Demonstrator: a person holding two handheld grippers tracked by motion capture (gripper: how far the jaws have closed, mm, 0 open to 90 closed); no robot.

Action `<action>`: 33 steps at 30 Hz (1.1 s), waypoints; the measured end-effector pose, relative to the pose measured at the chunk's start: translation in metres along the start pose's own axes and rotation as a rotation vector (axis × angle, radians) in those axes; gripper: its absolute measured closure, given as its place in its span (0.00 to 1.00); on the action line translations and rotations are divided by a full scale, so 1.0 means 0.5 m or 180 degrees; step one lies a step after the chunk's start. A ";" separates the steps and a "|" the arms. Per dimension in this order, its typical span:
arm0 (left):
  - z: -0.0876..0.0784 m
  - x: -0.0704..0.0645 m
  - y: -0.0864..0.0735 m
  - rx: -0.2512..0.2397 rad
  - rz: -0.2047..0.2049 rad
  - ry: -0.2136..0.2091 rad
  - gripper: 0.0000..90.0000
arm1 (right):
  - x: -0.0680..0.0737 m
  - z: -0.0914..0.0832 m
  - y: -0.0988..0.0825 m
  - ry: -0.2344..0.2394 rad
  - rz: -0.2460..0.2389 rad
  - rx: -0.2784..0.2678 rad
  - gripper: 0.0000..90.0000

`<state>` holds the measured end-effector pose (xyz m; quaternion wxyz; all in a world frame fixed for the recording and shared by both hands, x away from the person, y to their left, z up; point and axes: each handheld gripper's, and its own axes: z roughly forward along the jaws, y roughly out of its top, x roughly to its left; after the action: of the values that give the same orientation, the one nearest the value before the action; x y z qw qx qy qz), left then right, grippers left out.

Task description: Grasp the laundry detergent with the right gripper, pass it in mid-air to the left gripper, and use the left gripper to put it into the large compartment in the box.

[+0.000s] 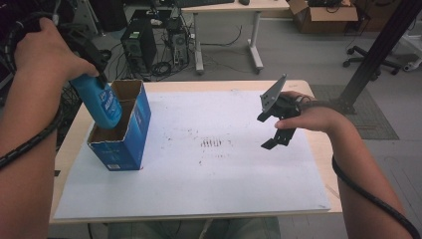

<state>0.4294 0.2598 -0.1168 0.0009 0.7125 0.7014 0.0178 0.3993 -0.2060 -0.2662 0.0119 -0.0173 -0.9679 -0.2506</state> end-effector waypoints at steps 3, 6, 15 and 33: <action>0.019 0.004 0.001 0.0022 -0.0012 -0.0005 0.42 | 0.000 -0.001 0.002 0.0008 0.0005 0.0022 0.03; 0.033 0.006 0.002 0.0033 -0.0023 -0.0003 0.42 | 0.001 -0.003 0.006 0.0013 -0.0003 0.0059 0.03; 0.079 0.009 0.006 0.0037 -0.0043 -0.0011 0.42 | 0.005 -0.010 0.014 0.0006 0.0008 0.0096 0.03; 0.188 0.006 0.009 0.0069 -0.0029 0.0003 0.42 | 0.004 -0.003 0.017 0.0022 -0.0011 0.0107 0.03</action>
<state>0.4362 0.2651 -0.2104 -0.0071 0.7093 0.7048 0.0105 0.3979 -0.1991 -0.2607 0.0151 -0.0145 -0.9719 -0.2344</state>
